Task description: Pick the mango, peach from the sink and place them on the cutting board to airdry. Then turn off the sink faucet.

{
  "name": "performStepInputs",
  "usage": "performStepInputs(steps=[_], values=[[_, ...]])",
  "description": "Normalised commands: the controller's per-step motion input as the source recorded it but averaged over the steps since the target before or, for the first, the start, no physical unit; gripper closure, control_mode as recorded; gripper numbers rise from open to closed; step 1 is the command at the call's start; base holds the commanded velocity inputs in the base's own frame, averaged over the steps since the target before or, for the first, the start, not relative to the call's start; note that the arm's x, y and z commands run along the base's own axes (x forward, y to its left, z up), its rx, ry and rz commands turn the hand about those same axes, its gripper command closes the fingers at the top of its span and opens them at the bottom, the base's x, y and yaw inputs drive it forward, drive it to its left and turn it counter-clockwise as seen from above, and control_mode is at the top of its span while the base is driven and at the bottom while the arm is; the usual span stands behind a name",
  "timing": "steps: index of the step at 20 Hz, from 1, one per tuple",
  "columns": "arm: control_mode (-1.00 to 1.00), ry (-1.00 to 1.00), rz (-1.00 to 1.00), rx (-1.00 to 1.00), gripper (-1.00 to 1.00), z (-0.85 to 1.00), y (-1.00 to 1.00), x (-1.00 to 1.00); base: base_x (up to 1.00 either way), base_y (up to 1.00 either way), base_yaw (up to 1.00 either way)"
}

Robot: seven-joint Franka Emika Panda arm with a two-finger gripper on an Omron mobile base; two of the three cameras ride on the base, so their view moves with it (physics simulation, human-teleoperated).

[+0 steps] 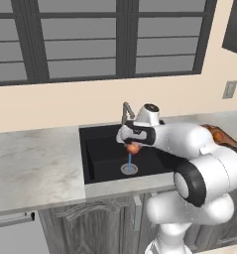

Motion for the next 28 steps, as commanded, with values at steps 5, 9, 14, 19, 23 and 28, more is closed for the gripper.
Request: performStepInputs(steps=[5,9,14,19,23,28], values=[[-1.00,0.00,-0.02,0.00,1.00,0.82,-0.34,-0.99,0.00,0.00,0.00],[-1.00,0.00,-0.02,0.00,1.00,0.77,-0.42,-1.00,0.00,0.00,0.00],[-1.00,-0.02,-0.03,0.00,1.00,0.62,-0.47,-0.97,0.00,0.00,0.00],[-1.00,-0.11,-0.03,-0.01,1.00,0.40,-0.58,-0.92,0.00,0.00,0.00],[-1.00,-0.23,-0.08,-0.01,1.00,0.44,-0.59,-0.57,0.00,0.00,0.00],[-1.00,-0.05,-0.22,-0.03,1.00,0.72,-0.61,0.00,0.00,0.00,0.00]])
